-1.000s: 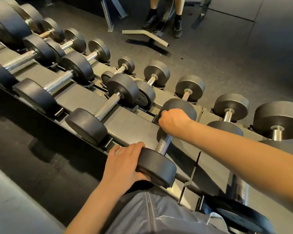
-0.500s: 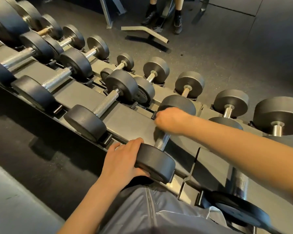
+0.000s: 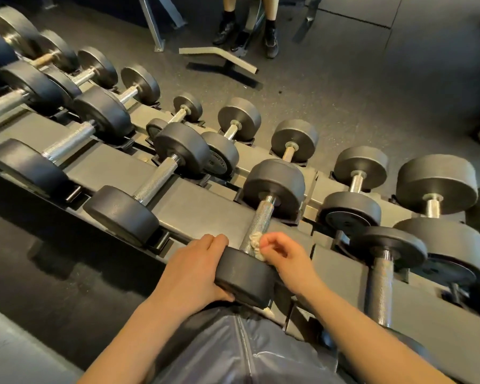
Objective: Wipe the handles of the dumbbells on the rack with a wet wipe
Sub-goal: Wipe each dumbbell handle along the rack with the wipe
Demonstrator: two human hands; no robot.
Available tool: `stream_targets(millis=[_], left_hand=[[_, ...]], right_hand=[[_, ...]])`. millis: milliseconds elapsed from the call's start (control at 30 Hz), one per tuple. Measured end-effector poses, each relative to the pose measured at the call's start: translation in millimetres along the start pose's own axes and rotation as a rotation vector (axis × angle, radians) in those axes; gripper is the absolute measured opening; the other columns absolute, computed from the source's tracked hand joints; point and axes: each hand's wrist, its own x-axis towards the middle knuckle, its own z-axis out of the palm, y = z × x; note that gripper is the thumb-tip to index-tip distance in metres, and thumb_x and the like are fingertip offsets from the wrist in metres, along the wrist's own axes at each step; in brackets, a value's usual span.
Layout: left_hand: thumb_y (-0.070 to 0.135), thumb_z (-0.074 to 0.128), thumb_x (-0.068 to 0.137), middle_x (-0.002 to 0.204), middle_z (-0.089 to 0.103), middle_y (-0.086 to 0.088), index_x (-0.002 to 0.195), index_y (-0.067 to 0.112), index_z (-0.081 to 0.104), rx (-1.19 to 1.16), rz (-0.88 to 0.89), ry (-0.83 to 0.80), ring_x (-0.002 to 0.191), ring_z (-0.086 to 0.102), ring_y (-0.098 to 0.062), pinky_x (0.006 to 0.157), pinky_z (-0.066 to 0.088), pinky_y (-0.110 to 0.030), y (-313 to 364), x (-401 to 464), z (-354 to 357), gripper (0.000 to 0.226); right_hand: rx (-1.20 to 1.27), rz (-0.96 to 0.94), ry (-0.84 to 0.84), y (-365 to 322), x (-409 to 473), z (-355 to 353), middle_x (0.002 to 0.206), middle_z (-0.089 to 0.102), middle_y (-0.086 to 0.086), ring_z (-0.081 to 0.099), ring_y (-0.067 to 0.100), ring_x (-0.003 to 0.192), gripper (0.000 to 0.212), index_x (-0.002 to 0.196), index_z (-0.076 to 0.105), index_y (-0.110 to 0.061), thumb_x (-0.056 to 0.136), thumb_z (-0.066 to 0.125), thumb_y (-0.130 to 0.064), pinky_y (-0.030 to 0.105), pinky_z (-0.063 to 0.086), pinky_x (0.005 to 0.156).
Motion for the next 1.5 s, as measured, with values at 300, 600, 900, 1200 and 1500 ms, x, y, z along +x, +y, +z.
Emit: stream_targets(millis=[300, 600, 900, 1200, 1500], left_hand=[[0.066, 0.073, 0.064, 0.122, 0.044, 0.013, 0.126, 0.032, 0.034, -0.027, 0.014, -0.032, 0.103, 0.05, -0.01, 0.078, 0.04, -0.026, -4, 2, -2, 0.08], [0.063, 0.076, 0.064, 0.121, 0.044, 0.013, 0.122, 0.033, 0.036, -0.033, 0.017, -0.034, 0.1, 0.048, -0.008, 0.083, 0.045, -0.027, -6, 2, -3, 0.077], [0.065, 0.075, 0.064, 0.121, 0.044, 0.013, 0.125, 0.034, 0.035, 0.021, 0.002, -0.028, 0.102, 0.05, -0.009, 0.083, 0.045, -0.026, -3, 2, -3, 0.079], [0.06, 0.075, 0.068, 0.131, 0.04, 0.011, 0.133, 0.034, 0.029, 0.029, -0.06, -0.066, 0.114, 0.048, -0.012, 0.092, 0.045, -0.03, 4, -1, -3, 0.084], [0.066, 0.052, 0.08, 0.125, 0.055, 0.014, 0.127, 0.034, 0.053, -0.135, -0.103, 0.46, 0.113, 0.054, -0.008, 0.087, 0.041, -0.023, -58, -34, -45, 0.056]], right_hand=[[0.714, 0.398, 0.489, -12, 42, 15, 0.105, 0.063, 0.011, 0.065, 0.02, 0.092, 0.02, 0.096, 0.061, -0.012, 0.094, 0.047, 0.002, 0.027, 0.057, 0.074], [0.799, 0.555, 0.312, -21, 57, -4, 0.098, 0.067, 0.016, 0.068, 0.021, 0.076, 0.031, 0.108, 0.062, -0.001, 0.09, 0.04, 0.012, 0.028, 0.057, 0.053], [0.017, 0.464, -0.031, -9, 17, 10, 0.071, 0.056, 0.005, 0.051, 0.013, 0.064, 0.025, 0.067, 0.058, -0.013, 0.083, 0.052, 0.004, 0.02, 0.038, 0.051], [-0.293, 0.339, -0.225, -34, 14, -24, 0.1, 0.065, 0.009, 0.06, 0.023, 0.094, 0.016, 0.085, 0.065, -0.019, 0.089, 0.056, -0.007, 0.033, 0.048, 0.083], [-0.784, -0.333, -0.04, -110, 63, 32, 0.095, 0.062, 0.001, 0.056, 0.019, 0.085, 0.015, 0.103, 0.062, -0.016, 0.095, 0.049, -0.017, 0.033, 0.047, 0.074]])
